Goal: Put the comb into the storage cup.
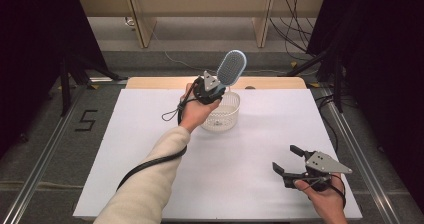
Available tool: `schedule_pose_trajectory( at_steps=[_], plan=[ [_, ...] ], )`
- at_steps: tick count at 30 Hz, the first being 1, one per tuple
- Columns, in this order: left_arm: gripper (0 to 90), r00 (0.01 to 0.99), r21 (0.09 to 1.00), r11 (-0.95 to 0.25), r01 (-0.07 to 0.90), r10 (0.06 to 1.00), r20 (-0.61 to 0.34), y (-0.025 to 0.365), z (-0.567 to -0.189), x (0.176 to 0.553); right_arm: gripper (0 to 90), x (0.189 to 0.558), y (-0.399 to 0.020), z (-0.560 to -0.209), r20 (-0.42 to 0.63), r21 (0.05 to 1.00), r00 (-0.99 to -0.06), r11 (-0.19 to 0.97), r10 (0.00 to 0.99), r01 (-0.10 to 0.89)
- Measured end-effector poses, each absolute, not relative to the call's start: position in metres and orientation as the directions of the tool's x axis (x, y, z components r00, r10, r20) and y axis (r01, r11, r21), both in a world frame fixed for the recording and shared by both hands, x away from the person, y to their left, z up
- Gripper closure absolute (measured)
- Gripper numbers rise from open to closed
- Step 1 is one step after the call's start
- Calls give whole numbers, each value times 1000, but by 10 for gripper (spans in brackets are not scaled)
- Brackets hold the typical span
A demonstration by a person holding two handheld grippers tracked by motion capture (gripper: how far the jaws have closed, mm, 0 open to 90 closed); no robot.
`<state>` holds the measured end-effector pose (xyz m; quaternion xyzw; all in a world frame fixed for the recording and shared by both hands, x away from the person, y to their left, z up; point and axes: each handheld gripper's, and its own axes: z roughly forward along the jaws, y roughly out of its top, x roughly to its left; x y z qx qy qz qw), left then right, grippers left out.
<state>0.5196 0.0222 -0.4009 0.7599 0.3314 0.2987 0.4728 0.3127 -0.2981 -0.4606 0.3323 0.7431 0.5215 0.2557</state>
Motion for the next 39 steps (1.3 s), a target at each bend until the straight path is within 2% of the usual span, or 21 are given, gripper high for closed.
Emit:
schedule_pose_trajectory(
  at_steps=[7, 14, 18, 25, 29, 33, 39],
  plan=[
    [672, 604, 893, -368, 259, 783, 147, 24, -409, 519, 151, 313, -298, -461, -33, 945, -649, 235, 760, 227],
    [474, 604, 880, -394, 266, 779, 166, 28, -396, 507, 151, 313, -298, -461, -37, 943, -649, 242, 760, 228],
    [437, 607, 880, -400, 256, 775, 176, 35, -387, 500, 151, 313, -297, -461, -38, 942, -648, 243, 761, 230],
    [362, 614, 903, -344, 256, 780, 123, 51, -370, 489, 151, 313, -297, -461, -37, 942, -647, 242, 761, 231],
    [279, 612, 906, -340, 253, 782, 123, 62, -366, 483, 151, 313, -297, -461, -33, 942, -645, 240, 764, 235],
    [156, 615, 903, -347, 252, 778, 128, 73, -363, 474, 151, 313, -297, -461, -39, 942, -646, 243, 762, 230],
    [46, 588, 905, -336, 262, 799, 127, 90, -363, 465, 151, 313, -297, -461, -41, 942, -644, 244, 764, 230]
  ],
)
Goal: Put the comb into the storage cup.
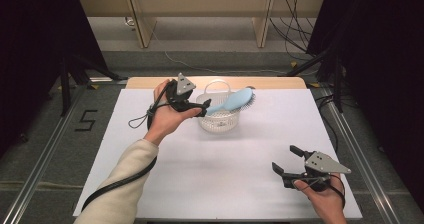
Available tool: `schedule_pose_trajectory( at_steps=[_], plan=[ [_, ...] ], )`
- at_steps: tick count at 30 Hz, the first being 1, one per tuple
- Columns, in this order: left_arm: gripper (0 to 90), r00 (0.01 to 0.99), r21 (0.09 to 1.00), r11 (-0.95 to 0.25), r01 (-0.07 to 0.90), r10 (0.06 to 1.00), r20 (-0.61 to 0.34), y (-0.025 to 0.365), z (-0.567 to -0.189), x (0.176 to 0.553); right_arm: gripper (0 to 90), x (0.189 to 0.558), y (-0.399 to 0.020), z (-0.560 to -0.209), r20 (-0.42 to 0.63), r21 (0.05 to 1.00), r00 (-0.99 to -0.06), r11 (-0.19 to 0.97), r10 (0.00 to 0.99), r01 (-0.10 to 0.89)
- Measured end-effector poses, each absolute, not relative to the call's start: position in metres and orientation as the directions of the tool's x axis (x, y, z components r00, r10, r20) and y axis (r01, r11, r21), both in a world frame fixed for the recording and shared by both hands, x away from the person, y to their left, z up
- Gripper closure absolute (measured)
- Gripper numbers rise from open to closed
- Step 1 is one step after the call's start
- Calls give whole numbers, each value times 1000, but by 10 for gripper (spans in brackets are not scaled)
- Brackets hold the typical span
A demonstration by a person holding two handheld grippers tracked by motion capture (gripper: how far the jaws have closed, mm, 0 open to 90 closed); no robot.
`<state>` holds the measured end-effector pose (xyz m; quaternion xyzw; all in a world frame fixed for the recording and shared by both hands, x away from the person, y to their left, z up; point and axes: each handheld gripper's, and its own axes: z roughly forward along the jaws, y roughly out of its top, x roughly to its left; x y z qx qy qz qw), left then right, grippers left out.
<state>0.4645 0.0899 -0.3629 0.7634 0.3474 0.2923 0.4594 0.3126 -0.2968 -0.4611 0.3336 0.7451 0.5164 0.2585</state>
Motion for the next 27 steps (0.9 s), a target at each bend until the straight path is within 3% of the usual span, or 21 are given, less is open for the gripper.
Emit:
schedule_pose_trajectory(
  at_steps=[4, 27],
  plan=[
    [0, 580, 902, -339, 266, 804, 131, 98, -365, 458, 151, 313, -297, -461, -42, 942, -643, 244, 765, 229],
    [0, 572, 911, -326, 251, 809, 132, 142, -380, 421, 150, 313, -299, -461, -38, 944, -633, 236, 773, 231]
  ],
)
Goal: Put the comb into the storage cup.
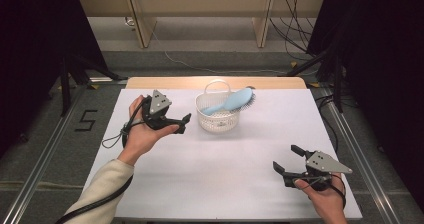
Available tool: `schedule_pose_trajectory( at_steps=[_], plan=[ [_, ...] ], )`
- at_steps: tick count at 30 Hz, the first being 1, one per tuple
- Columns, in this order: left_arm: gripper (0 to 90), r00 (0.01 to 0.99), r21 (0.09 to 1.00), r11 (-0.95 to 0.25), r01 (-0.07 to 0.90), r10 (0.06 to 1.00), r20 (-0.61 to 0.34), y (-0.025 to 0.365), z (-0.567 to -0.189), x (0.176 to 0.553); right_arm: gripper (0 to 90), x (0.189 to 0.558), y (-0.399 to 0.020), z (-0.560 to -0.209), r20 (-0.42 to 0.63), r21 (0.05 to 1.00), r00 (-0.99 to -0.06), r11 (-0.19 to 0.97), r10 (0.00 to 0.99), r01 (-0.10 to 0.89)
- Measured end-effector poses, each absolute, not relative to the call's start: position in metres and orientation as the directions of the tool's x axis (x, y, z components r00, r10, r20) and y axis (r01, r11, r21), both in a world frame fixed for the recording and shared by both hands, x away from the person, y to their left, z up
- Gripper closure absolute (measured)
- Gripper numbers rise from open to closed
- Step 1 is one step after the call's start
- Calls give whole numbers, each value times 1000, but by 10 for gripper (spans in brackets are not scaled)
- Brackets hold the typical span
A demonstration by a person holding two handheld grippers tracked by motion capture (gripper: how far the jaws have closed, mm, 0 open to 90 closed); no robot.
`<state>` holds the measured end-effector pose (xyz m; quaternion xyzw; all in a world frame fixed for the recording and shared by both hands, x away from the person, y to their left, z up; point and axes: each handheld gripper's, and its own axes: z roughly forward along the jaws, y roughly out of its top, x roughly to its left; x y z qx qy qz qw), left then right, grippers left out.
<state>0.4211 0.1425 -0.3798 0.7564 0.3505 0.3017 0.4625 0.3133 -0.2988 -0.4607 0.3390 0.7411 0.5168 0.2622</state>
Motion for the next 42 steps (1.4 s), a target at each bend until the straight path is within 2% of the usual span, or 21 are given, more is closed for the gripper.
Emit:
schedule_pose_trajectory(
  at_steps=[17, 42],
  plan=[
    [0, 616, 895, -356, 268, 778, 124, 153, -409, 399, 150, 313, -300, -460, -36, 945, -627, 230, 778, 232],
    [0, 628, 900, -343, 268, 771, 106, 172, -439, 360, 150, 313, -299, -460, -38, 946, -629, 232, 777, 228]
  ],
)
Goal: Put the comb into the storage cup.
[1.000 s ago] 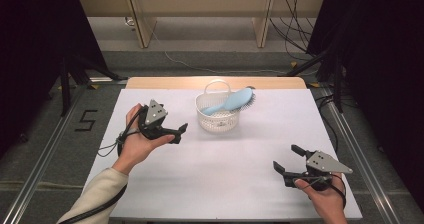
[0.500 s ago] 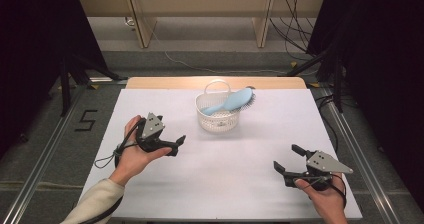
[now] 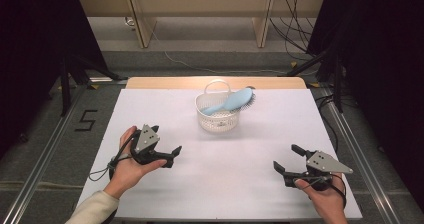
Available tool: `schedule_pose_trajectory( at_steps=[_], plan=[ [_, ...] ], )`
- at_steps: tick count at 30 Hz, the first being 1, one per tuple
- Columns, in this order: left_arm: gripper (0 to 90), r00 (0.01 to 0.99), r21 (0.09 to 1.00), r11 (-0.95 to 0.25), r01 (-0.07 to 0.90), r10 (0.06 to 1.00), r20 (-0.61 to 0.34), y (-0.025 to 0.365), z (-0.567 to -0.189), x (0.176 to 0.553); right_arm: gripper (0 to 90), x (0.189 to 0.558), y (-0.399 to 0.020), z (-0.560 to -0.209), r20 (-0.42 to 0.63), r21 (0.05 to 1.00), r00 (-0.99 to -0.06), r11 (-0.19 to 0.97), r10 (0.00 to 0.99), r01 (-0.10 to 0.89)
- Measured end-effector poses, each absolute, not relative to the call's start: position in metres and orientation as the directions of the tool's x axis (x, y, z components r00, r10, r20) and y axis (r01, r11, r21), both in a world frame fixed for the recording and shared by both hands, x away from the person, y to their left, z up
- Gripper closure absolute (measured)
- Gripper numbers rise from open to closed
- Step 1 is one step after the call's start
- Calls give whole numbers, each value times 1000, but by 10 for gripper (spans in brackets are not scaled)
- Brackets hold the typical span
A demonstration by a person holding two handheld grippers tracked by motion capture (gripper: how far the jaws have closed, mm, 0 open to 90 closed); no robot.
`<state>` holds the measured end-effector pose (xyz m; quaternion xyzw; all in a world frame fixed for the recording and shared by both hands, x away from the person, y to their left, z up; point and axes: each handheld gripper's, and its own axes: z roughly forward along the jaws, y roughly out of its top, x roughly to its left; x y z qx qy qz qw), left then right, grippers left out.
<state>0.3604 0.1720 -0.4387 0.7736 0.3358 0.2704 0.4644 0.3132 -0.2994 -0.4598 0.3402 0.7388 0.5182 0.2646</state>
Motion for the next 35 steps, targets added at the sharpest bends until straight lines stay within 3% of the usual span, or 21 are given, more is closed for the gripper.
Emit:
schedule_pose_trajectory(
  at_steps=[35],
  plan=[
    [10, 610, 884, -371, 283, 782, 133, 189, -460, 335, 149, 313, -298, -460, -43, 944, -637, 239, 770, 225]
  ],
)
